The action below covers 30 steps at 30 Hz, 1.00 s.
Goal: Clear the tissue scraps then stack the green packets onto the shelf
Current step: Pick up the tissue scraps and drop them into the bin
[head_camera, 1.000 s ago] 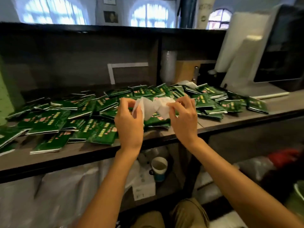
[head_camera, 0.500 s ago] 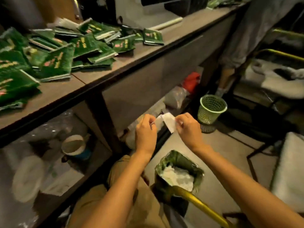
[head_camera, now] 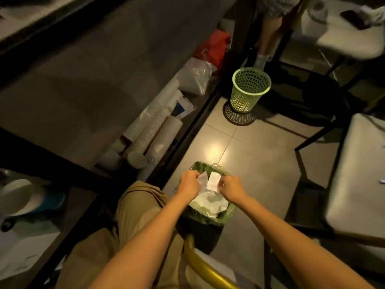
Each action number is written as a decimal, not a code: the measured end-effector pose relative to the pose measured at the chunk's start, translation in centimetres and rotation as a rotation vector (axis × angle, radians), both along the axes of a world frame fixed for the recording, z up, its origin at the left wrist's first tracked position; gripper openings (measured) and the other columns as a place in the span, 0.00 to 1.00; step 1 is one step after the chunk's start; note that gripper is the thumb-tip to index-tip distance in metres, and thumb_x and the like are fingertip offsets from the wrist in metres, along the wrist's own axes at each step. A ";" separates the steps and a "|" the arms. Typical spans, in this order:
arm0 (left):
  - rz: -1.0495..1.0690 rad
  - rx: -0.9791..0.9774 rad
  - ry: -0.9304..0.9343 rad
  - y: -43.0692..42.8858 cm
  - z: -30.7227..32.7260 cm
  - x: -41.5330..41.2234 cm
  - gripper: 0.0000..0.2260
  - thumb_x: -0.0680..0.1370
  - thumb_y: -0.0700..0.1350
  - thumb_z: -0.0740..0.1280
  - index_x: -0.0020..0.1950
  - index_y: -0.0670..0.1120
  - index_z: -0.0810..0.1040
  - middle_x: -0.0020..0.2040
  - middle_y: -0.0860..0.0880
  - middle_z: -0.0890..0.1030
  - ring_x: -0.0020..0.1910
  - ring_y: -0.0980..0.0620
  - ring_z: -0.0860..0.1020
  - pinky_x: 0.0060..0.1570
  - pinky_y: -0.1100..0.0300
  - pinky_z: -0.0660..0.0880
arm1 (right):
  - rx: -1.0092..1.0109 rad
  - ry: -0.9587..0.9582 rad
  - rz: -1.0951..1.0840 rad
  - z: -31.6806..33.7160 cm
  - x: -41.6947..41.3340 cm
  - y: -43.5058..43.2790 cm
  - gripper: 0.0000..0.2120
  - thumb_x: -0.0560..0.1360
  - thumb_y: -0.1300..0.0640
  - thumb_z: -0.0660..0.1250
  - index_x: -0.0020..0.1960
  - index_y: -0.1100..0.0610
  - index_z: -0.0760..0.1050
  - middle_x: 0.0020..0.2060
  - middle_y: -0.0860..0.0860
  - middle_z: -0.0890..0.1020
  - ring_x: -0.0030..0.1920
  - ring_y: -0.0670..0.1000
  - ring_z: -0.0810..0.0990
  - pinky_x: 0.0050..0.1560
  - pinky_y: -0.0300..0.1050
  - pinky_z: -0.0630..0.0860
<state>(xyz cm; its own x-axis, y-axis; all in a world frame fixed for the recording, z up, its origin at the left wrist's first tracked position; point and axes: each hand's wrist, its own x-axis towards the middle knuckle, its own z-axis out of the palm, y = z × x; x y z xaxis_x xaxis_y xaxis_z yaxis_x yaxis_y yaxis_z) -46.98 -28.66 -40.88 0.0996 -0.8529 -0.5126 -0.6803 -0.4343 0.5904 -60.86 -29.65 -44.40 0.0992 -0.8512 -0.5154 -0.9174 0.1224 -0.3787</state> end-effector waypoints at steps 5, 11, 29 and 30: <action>0.030 0.150 0.053 -0.4 -3.4 -1.4 0.09 0.77 0.34 0.60 0.50 0.40 0.80 0.47 0.44 0.77 0.46 0.49 0.73 0.42 0.61 0.67 | 0.177 -0.017 -0.050 -2.7 -0.5 0.8 0.11 0.74 0.65 0.58 0.49 0.69 0.78 0.49 0.63 0.81 0.53 0.61 0.78 0.47 0.48 0.73; -0.002 0.294 0.115 0.3 -4.2 -1.7 0.25 0.77 0.28 0.54 0.73 0.40 0.62 0.71 0.41 0.67 0.70 0.45 0.65 0.65 0.60 0.63 | 0.270 -0.038 -0.052 -4.0 -0.8 1.7 0.20 0.75 0.62 0.61 0.67 0.63 0.70 0.66 0.58 0.72 0.65 0.57 0.72 0.60 0.43 0.69; 0.069 -0.639 -0.399 0.5 25.2 9.7 0.15 0.79 0.45 0.60 0.66 0.45 0.73 0.62 0.44 0.77 0.62 0.44 0.74 0.58 0.53 0.69 | -0.725 -0.194 0.261 23.3 9.1 -3.6 0.12 0.78 0.58 0.58 0.57 0.61 0.74 0.54 0.57 0.76 0.55 0.59 0.75 0.49 0.49 0.68; 0.092 -0.695 -0.410 1.1 27.1 10.6 0.15 0.79 0.45 0.61 0.66 0.45 0.73 0.62 0.44 0.77 0.62 0.45 0.74 0.59 0.53 0.69 | -0.774 -0.224 0.284 25.2 10.1 -3.4 0.11 0.77 0.58 0.59 0.56 0.61 0.75 0.53 0.58 0.77 0.55 0.59 0.75 0.49 0.50 0.68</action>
